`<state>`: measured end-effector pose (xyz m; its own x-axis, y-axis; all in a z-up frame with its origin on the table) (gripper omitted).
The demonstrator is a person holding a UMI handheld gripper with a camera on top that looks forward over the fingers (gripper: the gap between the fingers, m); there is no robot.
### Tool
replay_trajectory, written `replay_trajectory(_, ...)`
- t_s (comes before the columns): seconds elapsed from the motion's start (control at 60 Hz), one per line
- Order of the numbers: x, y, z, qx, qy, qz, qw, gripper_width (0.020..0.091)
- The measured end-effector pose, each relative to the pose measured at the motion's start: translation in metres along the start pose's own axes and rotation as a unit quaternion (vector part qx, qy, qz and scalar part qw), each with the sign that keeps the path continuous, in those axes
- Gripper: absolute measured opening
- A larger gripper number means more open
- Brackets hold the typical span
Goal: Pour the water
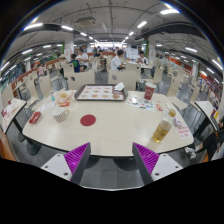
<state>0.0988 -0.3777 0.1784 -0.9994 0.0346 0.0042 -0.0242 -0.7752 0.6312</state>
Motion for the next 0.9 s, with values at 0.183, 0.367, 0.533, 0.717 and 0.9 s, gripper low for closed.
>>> replay_trajectory(0.183, -0.104, -0.033, -0.022, -0.018, 0.000, -0.042, 0.999, 0.0857)
replay_trajectory(0.367, -0.181, -0.083, -0.015, -0.049, -0.029, -0.056, 0.997, 0.0858)
replay_trajectory(0.533, -0.221, -0.131, 0.005, -0.080, -0.044, -0.056, 0.994, 0.0851)
replay_trajectory(0.717, -0.229, -0.173, 0.015, -0.099, -0.042, -0.049, 0.993, 0.0626)
replay_trajectory(0.9, -0.223, -0.181, 0.019, -0.120, -0.035, -0.047, 0.991, 0.0418)
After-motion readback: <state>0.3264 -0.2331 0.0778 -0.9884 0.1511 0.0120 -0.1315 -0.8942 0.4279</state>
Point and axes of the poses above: the point between the fingertips, and its own axes, seen from behind it with the camera up: x to the left, z up, y backward, against the way the camera looks, the point moved 7 cm from there along y, backward, against the way the camera looks, and after that the axes turned 2 degrees about -y, right-handed, at the moved point
